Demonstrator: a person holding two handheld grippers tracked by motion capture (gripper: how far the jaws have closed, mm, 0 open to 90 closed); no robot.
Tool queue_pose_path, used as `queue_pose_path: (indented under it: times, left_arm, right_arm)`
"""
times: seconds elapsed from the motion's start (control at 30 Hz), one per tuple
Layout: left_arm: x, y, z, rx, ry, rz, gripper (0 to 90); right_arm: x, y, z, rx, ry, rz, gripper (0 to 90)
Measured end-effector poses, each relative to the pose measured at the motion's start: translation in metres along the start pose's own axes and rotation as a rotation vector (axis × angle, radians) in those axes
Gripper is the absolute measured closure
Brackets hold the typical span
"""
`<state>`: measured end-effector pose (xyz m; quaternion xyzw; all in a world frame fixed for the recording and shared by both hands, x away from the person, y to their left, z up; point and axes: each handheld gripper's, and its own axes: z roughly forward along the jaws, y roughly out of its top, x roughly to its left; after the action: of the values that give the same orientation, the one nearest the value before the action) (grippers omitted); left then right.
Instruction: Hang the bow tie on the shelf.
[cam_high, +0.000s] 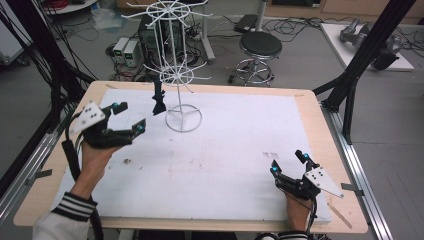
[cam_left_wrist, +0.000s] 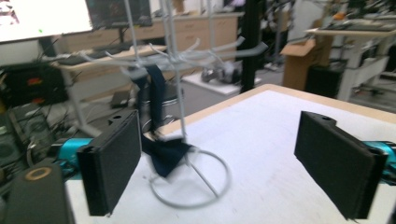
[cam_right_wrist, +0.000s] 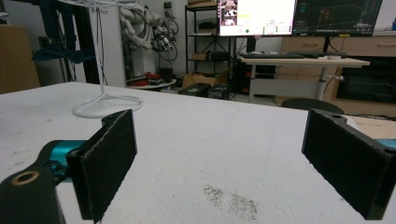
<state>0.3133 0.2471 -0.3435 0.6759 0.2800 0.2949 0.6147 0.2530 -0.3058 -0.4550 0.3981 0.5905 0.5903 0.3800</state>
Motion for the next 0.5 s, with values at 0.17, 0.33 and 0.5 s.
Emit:
queue_pose_path:
  times: [0.17, 0.33, 0.5]
  left_arm:
    - [0.005, -0.043, -0.03, -0.038, -0.015, -0.02, 10.6]
    - [0.014, -0.075, -0.048, -0.081, 0.003, -0.053, 7.7]
    - [0.014, -0.098, -0.055, -0.104, 0.015, -0.059, 7.0]
  right_arm:
    - [0.0, 0.0, 0.0, -0.002, -0.001, -0.001, 9.3]
    - [0.0, 0.0, 0.0, 0.0, 0.0, 0.001, 9.2]
    - [0.0, 0.0, 0.0, -0.004, 0.004, 0.001, 9.2]
